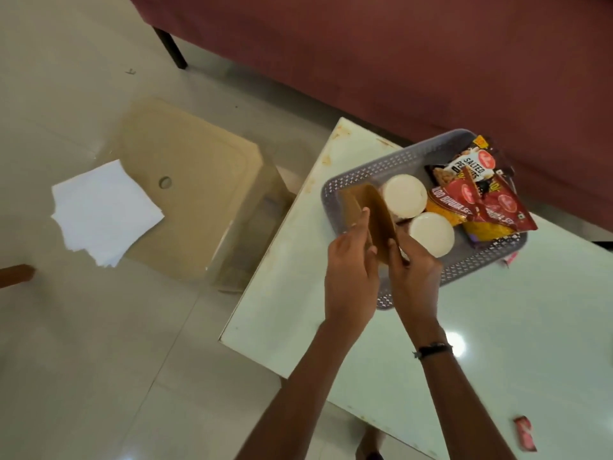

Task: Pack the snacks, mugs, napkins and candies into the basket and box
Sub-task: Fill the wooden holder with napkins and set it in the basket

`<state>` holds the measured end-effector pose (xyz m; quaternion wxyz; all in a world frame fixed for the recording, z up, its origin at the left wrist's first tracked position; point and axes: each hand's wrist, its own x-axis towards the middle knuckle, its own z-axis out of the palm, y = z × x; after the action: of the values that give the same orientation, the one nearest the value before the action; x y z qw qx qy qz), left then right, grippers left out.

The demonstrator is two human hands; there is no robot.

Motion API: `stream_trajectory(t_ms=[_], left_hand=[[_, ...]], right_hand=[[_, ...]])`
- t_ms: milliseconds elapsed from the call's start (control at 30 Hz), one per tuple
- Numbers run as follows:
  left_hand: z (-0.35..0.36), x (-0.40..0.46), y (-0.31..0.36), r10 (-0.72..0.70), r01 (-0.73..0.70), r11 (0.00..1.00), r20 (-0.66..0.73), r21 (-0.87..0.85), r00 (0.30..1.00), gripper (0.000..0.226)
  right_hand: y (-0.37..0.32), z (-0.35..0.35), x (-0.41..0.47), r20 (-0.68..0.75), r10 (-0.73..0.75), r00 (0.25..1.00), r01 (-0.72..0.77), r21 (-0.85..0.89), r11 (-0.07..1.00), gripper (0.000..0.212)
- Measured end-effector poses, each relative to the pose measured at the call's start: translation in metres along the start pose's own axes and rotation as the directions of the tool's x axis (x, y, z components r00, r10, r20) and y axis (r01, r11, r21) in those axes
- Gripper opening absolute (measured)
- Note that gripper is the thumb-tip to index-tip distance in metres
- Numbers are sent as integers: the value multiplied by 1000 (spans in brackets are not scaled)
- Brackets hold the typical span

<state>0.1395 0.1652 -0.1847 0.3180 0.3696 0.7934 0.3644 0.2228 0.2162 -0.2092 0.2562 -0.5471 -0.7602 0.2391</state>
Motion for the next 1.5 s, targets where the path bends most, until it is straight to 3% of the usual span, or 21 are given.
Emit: stream_trajectory(t_ms=[167, 300, 533, 733, 867, 1000, 1100, 1267, 1500], left_hand=[[12, -3, -11, -72, 77, 996, -112, 39, 991, 48], [19, -1, -20, -41, 69, 990, -214, 126, 976, 44], [33, 11, -34, -30, 66, 955, -127, 288, 991, 44], [34, 13, -37, -3, 46, 947, -133, 319, 991, 44], [32, 13, -38, 8, 29, 947, -114, 319, 993, 44], [22, 12, -43, 10, 12, 972, -90, 237, 996, 43], [5, 11, -48, -8, 31, 989, -161, 145, 987, 41], [-52, 17, -83, 29, -3, 997, -330, 80, 943, 30], [-171, 33, -157, -36, 151, 978, -602, 142, 798, 30]], right_hand=[[15, 14, -4, 124, -7, 992, -1, 61, 998, 19], [20, 18, -6, 145, -1, 989, -8, 66, 998, 18], [34, 21, -8, 216, 96, 972, -92, -29, 995, 16], [29, 25, -8, 170, 141, 975, -99, -236, 967, 18], [24, 23, -3, 223, 204, 953, -135, -291, 947, 20], [11, 13, -1, 119, 101, 988, -59, -315, 947, 25], [-9, 14, 3, 76, 20, 997, 2, -269, 963, 22], [-62, 49, 10, 227, -102, 969, 133, -126, 983, 24], [-167, 143, 12, 501, -233, 834, 222, 82, 972, 28]])
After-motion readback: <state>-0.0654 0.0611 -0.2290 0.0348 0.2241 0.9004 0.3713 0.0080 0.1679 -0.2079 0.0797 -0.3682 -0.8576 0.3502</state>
